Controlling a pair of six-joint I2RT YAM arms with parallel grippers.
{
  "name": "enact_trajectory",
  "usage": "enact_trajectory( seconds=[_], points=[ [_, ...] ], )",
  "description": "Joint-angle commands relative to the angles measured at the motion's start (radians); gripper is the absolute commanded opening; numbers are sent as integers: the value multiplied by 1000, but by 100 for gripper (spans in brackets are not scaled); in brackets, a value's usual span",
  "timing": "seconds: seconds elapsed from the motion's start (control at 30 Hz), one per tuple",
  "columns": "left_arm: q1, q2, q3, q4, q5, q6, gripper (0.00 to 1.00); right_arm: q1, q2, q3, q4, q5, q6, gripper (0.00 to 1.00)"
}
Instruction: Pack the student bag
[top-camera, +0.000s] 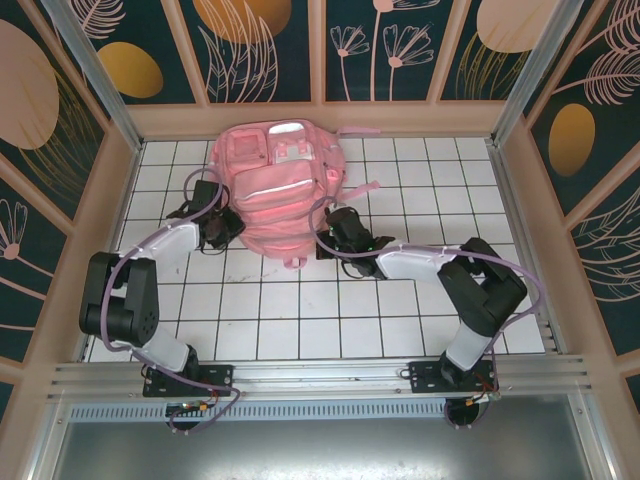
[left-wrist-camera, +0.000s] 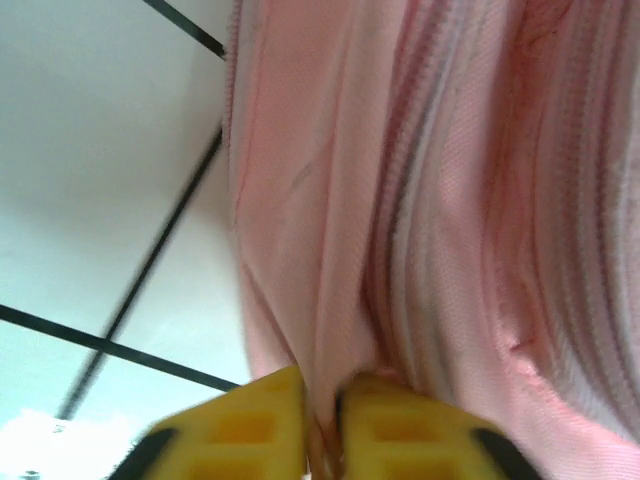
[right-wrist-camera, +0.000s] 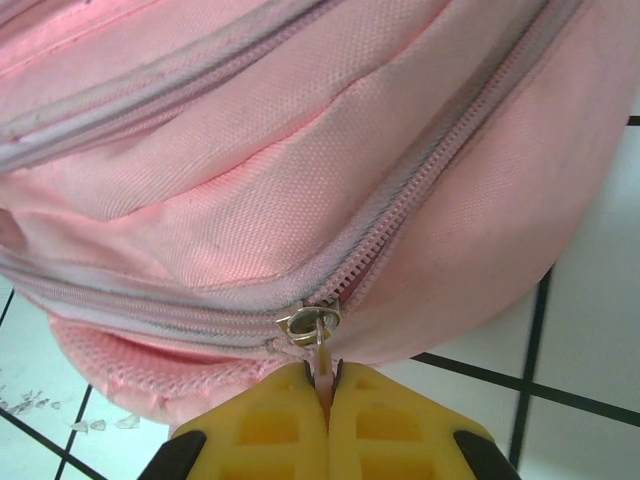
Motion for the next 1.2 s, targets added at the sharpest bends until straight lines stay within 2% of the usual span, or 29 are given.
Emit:
enact_trajectory(
  seconds=[0.0, 0.07, 0.17, 0.33, 0.47, 0.63, 0.87, 1.13, 1.17],
  points=[
    [42, 2, 43, -59, -123, 70, 43, 9, 28, 23, -71, 39, -3, 0],
    [41, -34, 11, -44, -46, 30, 52, 17, 38, 28, -66, 36, 0, 0],
    [8, -92, -34, -35, 7, -43, 58, 17, 45, 26, -59, 40, 2, 0],
    [-142, -109, -49, -30, 39, -190, 59, 13, 48, 22, -46, 39, -5, 0],
    [-269, -94, -79, 82, 62, -362, 59, 11, 47, 12, -29, 32, -4, 0],
    [-358, -14, -22, 136, 44, -454, 59, 11, 43, -4, -15, 28, -5, 0],
    [-383, 101, 16, 181, 26, -532, 59, 12, 38, -16, -4, 24, 1, 0],
    [-384, 178, 47, 154, -70, -538, 59, 16, 36, -27, 5, 14, 8, 0],
    [-384, 190, 54, 151, -80, -537, 56, 17, 39, -24, 6, 14, 8, 0]
  ],
)
